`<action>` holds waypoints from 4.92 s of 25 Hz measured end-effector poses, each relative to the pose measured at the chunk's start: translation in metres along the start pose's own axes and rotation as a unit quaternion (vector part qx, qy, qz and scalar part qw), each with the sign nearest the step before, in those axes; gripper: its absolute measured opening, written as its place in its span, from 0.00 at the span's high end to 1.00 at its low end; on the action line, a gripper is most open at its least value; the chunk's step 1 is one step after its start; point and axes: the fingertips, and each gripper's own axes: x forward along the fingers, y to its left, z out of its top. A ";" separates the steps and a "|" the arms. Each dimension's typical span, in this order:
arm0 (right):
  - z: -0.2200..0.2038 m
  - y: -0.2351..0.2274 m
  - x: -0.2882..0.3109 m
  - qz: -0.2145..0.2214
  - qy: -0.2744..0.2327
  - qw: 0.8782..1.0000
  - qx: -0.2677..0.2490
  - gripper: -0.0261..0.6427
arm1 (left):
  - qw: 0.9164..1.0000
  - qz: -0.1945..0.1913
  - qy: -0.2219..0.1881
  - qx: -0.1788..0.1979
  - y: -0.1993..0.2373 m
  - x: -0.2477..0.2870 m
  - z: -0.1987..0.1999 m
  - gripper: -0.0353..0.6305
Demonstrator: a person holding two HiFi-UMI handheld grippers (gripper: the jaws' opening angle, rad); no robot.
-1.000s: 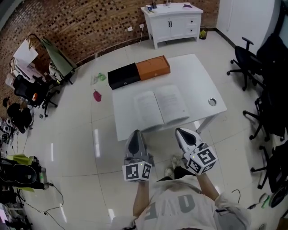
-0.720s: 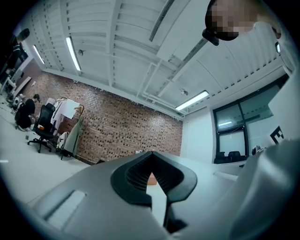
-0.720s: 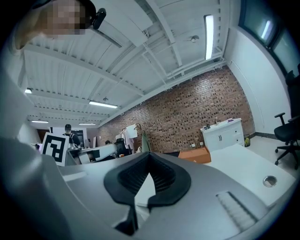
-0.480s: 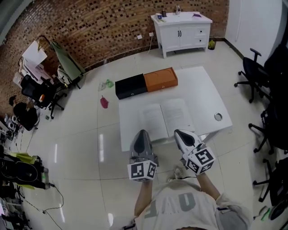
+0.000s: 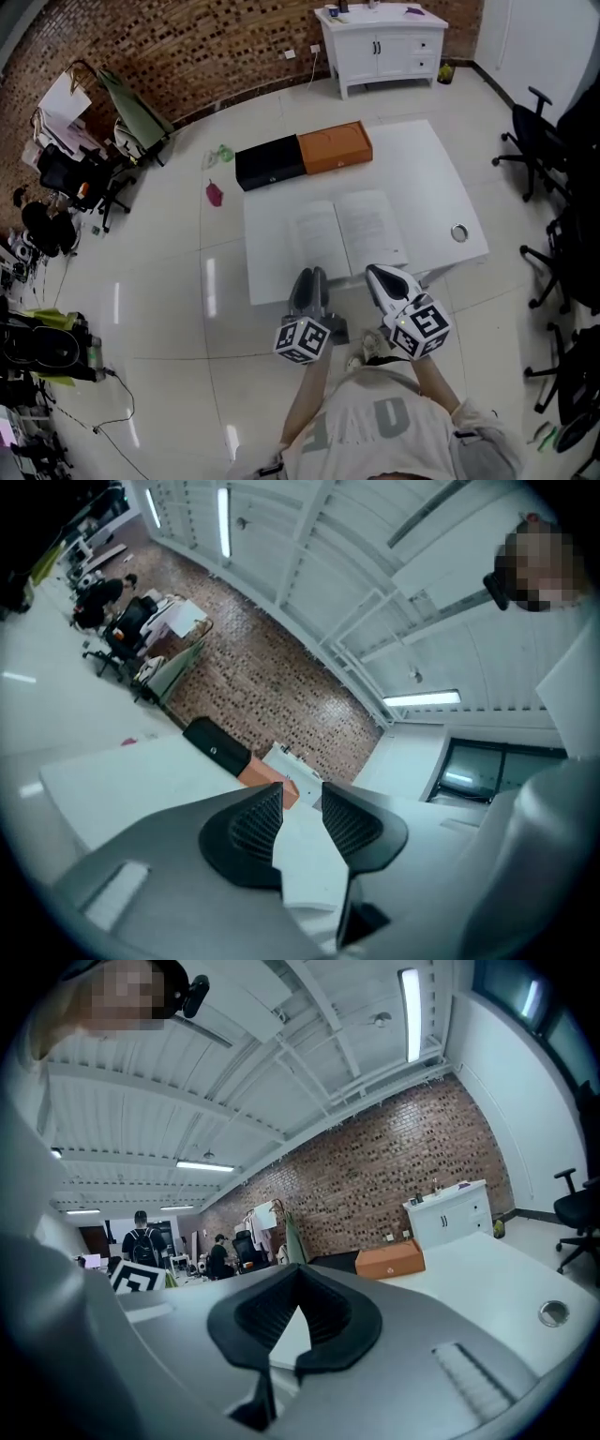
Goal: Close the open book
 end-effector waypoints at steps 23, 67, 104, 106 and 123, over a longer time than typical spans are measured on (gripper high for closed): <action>-0.034 -0.057 -0.008 -0.065 0.046 0.997 0.022 0.96 | 0.902 0.154 0.031 -0.401 0.121 0.007 -0.138 0.61; -0.031 -0.043 -0.025 -0.056 0.037 0.998 0.014 0.96 | 0.990 0.068 0.069 0.105 0.013 0.038 -0.097 0.81; 0.034 -0.021 -0.044 -0.050 -0.079 0.996 -0.006 0.95 | 0.953 -0.042 -0.077 0.291 -0.095 -0.014 0.091 0.93; 0.032 -0.004 -0.044 -0.041 -0.078 0.996 -0.013 0.96 | 0.953 -0.034 -0.075 0.292 -0.092 -0.036 0.100 0.93; -0.022 0.124 -0.209 -0.052 -0.074 0.994 -0.060 0.95 | 0.947 -0.043 -0.096 0.304 -0.125 -0.251 0.096 0.93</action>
